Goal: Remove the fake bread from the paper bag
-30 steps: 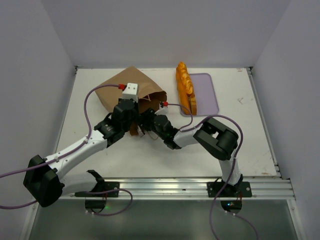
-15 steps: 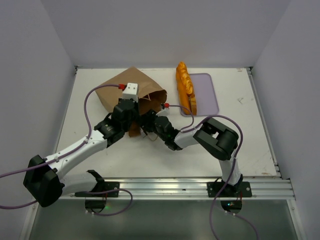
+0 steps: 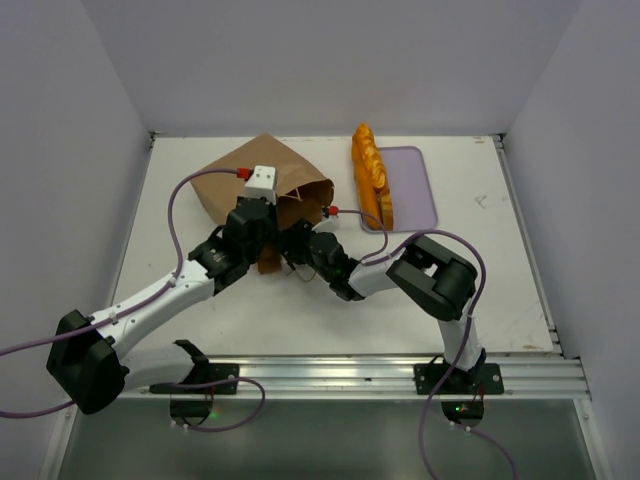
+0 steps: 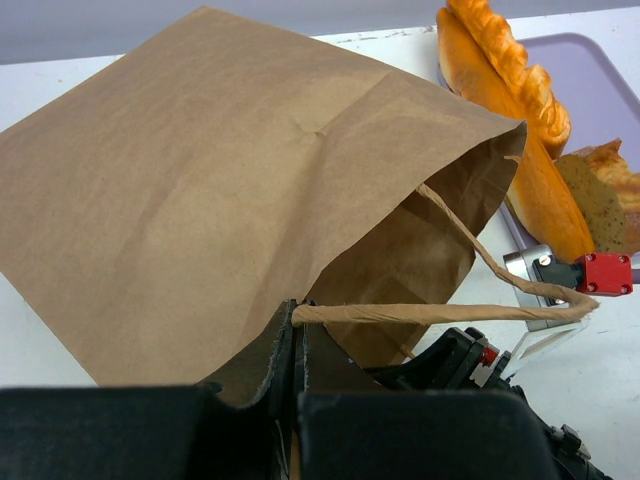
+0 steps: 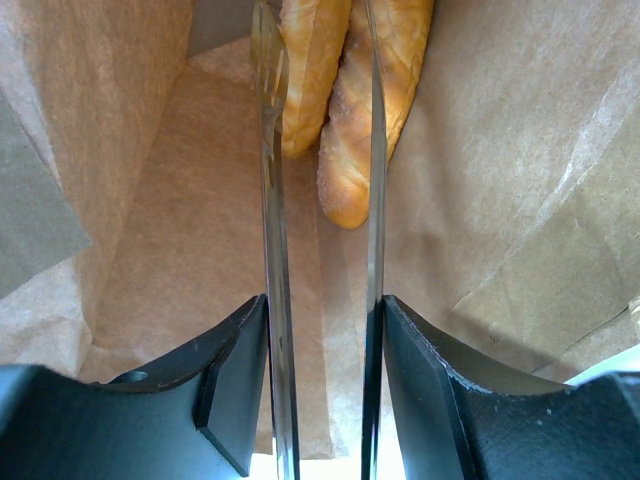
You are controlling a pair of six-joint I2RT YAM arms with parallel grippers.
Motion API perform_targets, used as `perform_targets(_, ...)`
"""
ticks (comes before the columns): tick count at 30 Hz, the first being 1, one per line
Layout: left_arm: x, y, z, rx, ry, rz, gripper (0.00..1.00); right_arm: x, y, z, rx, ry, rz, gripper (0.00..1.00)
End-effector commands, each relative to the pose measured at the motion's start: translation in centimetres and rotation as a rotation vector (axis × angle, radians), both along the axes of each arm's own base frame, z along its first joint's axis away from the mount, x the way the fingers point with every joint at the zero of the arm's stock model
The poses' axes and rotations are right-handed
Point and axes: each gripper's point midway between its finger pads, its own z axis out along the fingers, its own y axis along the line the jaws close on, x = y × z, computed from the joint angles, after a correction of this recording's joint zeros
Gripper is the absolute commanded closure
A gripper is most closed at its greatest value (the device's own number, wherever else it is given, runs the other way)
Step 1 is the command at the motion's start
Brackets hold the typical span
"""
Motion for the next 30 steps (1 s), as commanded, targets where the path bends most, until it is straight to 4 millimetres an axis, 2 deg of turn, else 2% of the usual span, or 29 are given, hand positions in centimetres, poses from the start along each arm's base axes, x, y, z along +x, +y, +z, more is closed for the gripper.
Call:
perform_targets(1, 0.3, -0.2, 2.1, -0.064, -0.066, 0.004, 1.00, 1.4, 0.0, 5.2, 0.084, -0.097, -0.046, 0.48)
perform_targets(18, 0.5, -0.3, 2.7, -0.064, -0.075, 0.002, 1.00, 0.9, 0.4, 5.5, 0.112, -0.094, -0.024, 0.48)
perform_targets(21, 0.5, -0.4, 2.8, -0.067, -0.076, -0.001, 1.00, 1.2, 0.8, 5.6, 0.102, -0.101, -0.021, 0.48)
perform_targets(22, 0.4, -0.4, 2.7, -0.065, -0.073, -0.003, 1.00, 1.5, 1.3, 6.2, 0.106, -0.110, -0.016, 0.48)
perform_targets(23, 0.4, -0.4, 2.7, -0.065, -0.073, -0.002, 1.00, 1.5, 1.5, 5.5, 0.087, -0.097, -0.011, 0.48)
perform_targets(25, 0.5, -0.3, 2.7, -0.060, -0.072, 0.003, 1.00, 1.9, 1.9, 5.9, 0.090, -0.104, -0.011, 0.48)
perform_targets(30, 0.4, -0.2, 2.8, -0.062, -0.074, 0.003, 1.00, 2.5, 2.7, 5.4, 0.086, -0.097, -0.005, 0.48)
